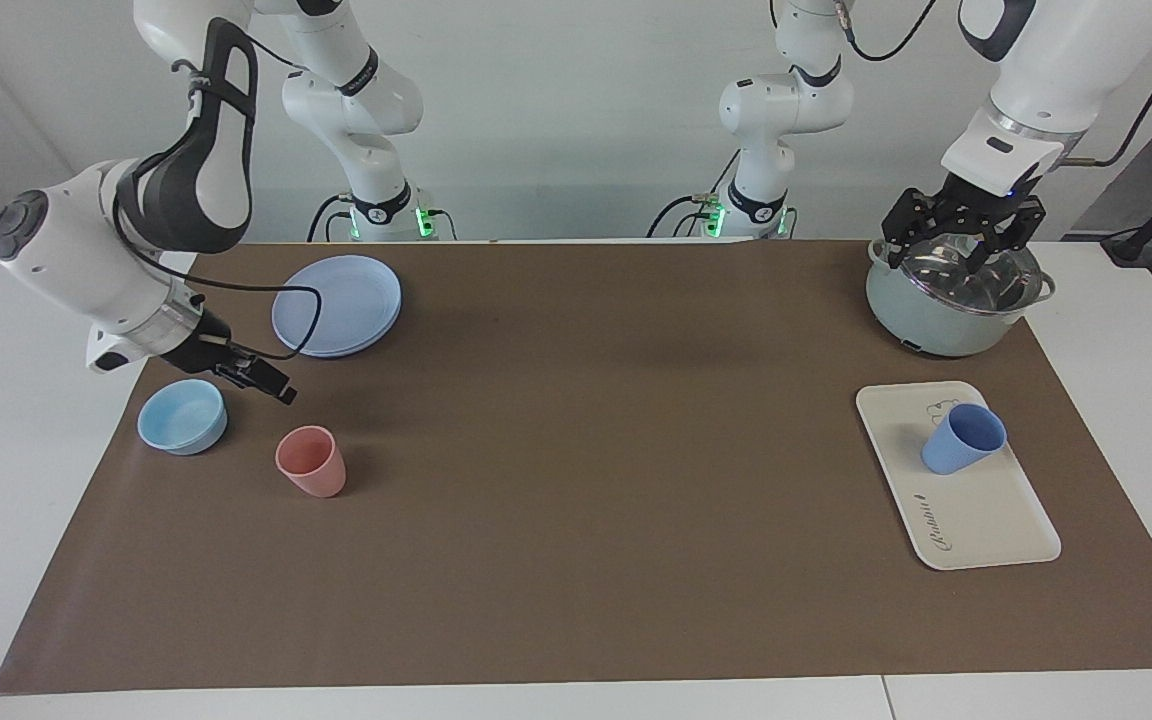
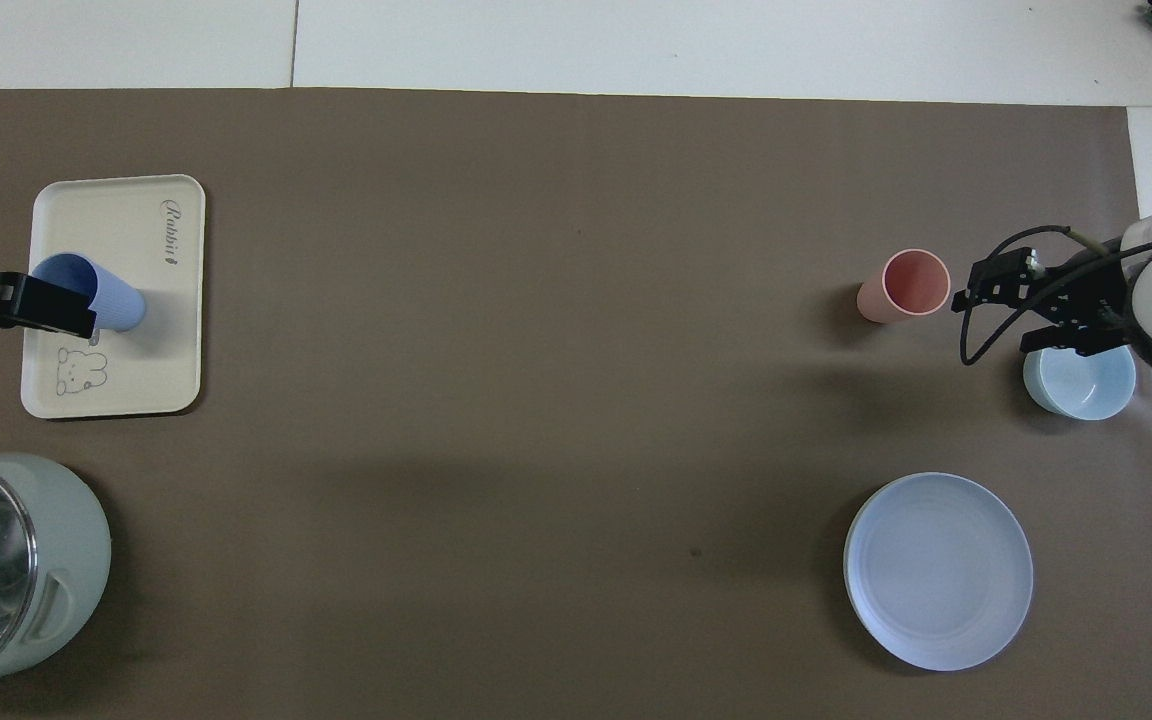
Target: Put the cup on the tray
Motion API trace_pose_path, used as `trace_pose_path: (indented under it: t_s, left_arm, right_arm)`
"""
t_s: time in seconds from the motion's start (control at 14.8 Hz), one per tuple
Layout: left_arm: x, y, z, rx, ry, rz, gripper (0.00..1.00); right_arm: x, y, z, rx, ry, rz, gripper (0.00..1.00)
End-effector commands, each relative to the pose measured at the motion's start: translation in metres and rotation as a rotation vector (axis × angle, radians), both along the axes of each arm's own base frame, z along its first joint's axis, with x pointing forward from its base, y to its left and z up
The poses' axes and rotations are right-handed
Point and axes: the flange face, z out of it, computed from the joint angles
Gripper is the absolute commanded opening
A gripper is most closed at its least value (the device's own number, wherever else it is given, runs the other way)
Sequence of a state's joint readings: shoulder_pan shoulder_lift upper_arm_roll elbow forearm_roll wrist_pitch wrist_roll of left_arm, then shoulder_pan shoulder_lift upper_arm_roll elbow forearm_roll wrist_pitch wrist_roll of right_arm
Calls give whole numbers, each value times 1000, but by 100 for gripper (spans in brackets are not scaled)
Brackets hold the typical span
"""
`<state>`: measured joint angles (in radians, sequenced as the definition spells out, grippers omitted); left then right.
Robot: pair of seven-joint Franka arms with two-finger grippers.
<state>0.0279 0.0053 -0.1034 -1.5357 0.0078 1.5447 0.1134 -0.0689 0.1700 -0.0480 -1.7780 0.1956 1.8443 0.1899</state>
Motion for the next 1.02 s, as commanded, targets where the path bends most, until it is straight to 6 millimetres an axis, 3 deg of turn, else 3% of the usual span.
trace_pose_path:
  t_s: [0.0, 0.14, 0.41, 0.61, 0.95]
  left_arm:
    - [1, -6, -5, -36, -32, 37, 100]
    - [-7, -5, -7, -29, 6, 28, 100]
    - [-11, -1, -12, -16, 28, 34, 100]
    - [-13, 15, -12, -16, 31, 69, 100]
    - [-12, 28, -12, -16, 29, 92, 100]
  right_arm:
    - [-19, 43, 33, -89, -18, 136, 99]
    - [-26, 64, 58, -115, -34, 184, 99]
    - [-40, 82, 113, -160, -93, 238, 99]
    - [-42, 81, 142, -180, -80, 247, 99]
    - [-49, 77, 154, -183, -69, 250, 100]
